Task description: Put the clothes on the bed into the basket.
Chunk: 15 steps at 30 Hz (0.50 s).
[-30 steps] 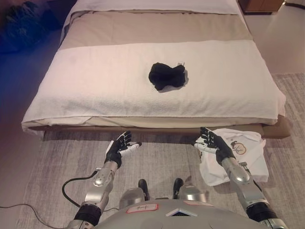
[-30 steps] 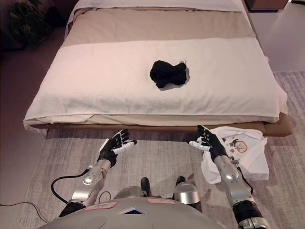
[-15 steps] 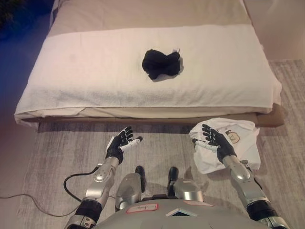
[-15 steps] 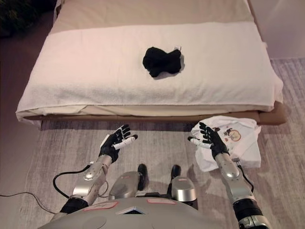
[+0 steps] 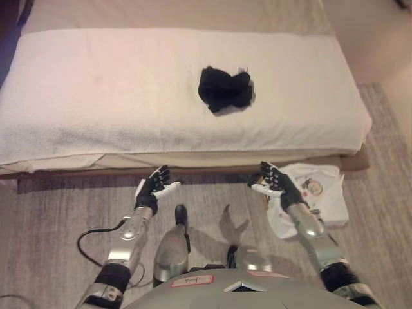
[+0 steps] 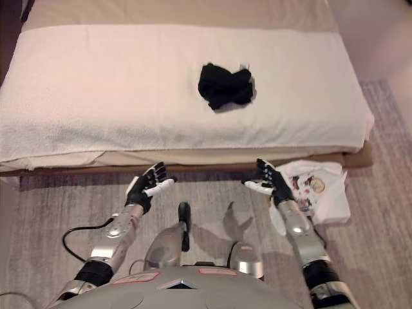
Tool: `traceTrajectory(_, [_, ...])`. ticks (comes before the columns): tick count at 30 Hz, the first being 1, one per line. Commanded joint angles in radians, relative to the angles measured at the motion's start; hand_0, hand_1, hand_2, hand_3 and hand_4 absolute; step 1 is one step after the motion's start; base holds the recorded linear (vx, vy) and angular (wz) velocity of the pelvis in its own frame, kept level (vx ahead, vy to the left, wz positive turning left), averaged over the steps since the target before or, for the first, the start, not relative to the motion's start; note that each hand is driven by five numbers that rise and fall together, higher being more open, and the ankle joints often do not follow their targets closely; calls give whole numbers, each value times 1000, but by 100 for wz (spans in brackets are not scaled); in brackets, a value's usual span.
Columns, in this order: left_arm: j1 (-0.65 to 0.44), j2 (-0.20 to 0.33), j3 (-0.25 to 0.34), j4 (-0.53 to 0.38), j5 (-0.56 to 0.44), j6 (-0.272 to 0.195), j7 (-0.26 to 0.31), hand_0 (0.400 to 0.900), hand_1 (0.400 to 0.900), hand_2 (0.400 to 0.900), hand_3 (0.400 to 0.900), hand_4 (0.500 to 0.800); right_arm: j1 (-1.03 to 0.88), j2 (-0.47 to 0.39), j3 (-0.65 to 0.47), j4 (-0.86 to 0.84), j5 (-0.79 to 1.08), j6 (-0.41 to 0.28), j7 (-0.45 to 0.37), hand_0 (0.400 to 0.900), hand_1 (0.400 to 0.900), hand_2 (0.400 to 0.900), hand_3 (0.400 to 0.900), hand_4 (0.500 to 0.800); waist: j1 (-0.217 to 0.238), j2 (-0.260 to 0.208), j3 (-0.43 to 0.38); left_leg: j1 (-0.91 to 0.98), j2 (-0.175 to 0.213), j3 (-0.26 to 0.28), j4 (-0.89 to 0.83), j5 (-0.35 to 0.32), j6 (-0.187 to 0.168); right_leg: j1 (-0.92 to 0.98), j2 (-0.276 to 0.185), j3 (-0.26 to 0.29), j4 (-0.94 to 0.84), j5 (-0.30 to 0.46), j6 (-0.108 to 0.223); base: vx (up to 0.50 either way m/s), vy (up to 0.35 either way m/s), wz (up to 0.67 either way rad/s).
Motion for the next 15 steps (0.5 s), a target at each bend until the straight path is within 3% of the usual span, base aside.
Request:
traceTrajectory(1, [-32,7,10,-118,9,-87,-7,900,900,900,900,800,-78,-48,-12,-56,37,-76,-14,900,900,900,900,800,-7,-1,-73,-87,-3,-44,2,55,4,31,8,-17,81,248,26,341,373,4])
traceTrajectory(3, [-44,19,9,-112,16,-83,-3,900,900,900,900,800,-91,-34,-5,-50,35,-75,-17,900,900,900,900,800,-15,10,-64,-39,-40,-52,-6,13,42,-60,-23,-41,293,347,28,404,479,12])
traceTrajectory(4, [-37,24,19,-116,18,-80,0,900,900,900,900,800,-86,-26,3,-58,26,-70,-14,900,900,900,900,800,-26,24,-48,42,-70,-54,-34,-21,70,-115,-70,-97,402,368,32,352,400,8])
traceTrajectory(6, [-38,27,24,-121,18,-78,3,900,900,900,900,800,-87,-27,7,-69,20,-70,-13,900,900,900,900,800,-32,33,-37,87,-73,-58,-73,-29,75,-173,-78,-127,427,323,21,357,294,11])
traceTrajectory(8, [-40,18,19,-114,14,-79,2,900,900,900,900,800,-78,-35,-1,-91,12,-72,-17,900,900,900,900,800,-49,57,-5,155,-62,-86,-112,-20,65,-252,-51,-175,343,215,-4,339,174,20])
traceTrajectory(9, [-40,18,19,-114,14,-79,2,900,900,900,900,800,-78,-35,-1,-91,12,-71,-17,900,900,900,900,800,-51,58,-2,158,-61,-88,-112,-20,65,-247,-51,-177,341,215,-4,267,51,20])
traceTrajectory(10, [-38,13,11,-110,18,-81,1,900,900,900,900,800,-73,-47,-9,-97,-13,-71,-32,900,900,900,900,800,-53,66,11,176,-52,-98,-121,-34,52,-264,-64,-223,192,196,-3,162,16,14])
traceTrajectory(11, [-38,13,11,-110,18,-81,1,900,900,900,900,800,-73,-47,-9,-97,-14,-71,-32,900,900,900,900,800,-55,68,13,178,-51,-99,-121,-34,51,-259,-62,-226,188,197,-4,247,-9,23])
traceTrajectory(12, [-46,8,4,-104,23,-81,5,900,900,900,900,800,-73,-55,-17,-100,-41,-71,-52,900,900,900,900,800,-58,71,22,185,-42,-107,-121,-40,40,-270,-64,-225,63,210,3,238,-102,26])
traceTrajectory(13, [-55,7,2,-99,29,-86,10,900,900,900,900,800,-81,-66,-26,-90,-67,-66,-74,900,900,900,900,800,-62,65,28,198,-34,-119,-121,-53,21,-260,-56,-191,-123,254,28,236,-99,26])
traceTrajectory(14, [-56,7,2,-99,29,-86,10,900,900,900,900,800,-81,-66,-26,-89,-67,-66,-74,900,900,900,900,800,-63,66,27,196,-33,-119,-121,-51,21,-258,-55,-193,-129,258,28,235,-128,35])
traceTrajectory(15, [-71,8,1,-88,35,-86,15,900,900,900,900,800,-90,-72,-36,-87,-90,-63,-99,900,900,900,900,800,-68,60,28,197,-29,-125,-121,-59,11,-272,-50,-156,-224,297,45,184,-100,43])
